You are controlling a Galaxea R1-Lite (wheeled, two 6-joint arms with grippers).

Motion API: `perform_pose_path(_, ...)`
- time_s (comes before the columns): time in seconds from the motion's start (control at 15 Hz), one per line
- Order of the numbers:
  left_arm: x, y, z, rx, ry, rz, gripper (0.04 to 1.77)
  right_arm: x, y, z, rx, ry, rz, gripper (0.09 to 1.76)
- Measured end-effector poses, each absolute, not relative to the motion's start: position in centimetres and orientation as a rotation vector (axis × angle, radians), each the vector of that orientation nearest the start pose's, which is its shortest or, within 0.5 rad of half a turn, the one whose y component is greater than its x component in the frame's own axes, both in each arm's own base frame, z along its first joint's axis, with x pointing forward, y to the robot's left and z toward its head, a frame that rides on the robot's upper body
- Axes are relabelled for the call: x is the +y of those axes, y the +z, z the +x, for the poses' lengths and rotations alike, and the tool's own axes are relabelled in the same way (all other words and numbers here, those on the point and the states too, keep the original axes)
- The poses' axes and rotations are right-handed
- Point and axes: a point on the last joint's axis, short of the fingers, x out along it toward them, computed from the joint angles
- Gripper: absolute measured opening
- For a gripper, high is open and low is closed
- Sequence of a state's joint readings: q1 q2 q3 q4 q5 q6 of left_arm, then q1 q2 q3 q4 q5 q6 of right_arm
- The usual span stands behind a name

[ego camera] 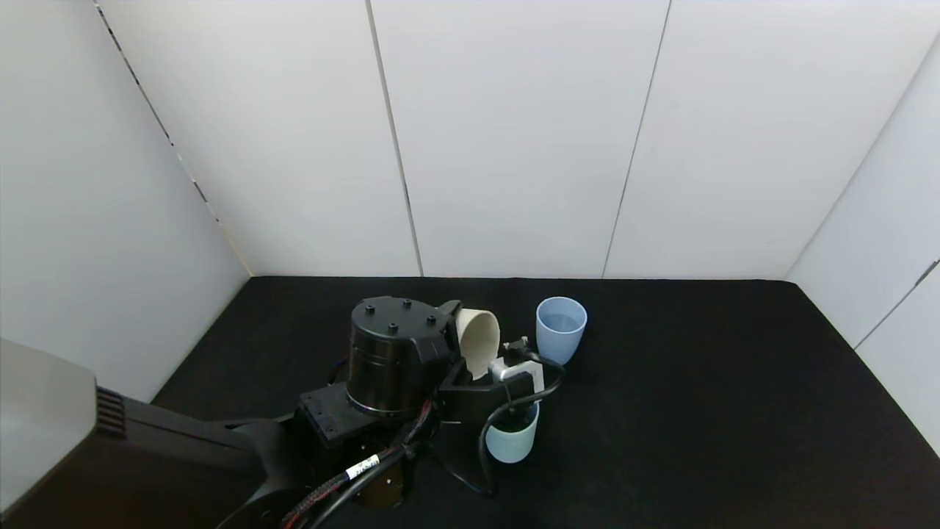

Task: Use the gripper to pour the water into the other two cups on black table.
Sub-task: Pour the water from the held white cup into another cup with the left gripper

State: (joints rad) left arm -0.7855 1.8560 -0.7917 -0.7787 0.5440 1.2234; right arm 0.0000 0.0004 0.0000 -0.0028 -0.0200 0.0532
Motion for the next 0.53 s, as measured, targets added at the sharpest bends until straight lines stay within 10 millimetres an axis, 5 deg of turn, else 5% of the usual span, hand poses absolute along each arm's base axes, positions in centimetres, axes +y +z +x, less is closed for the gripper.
perform_pose_path(0.53, -22.55, 14.32, 24.12, 0.048, -0.356, 1.402, 1.22, -0.04, 7.58, -2.28, -0.003, -0.02, 0.053, 1.71)
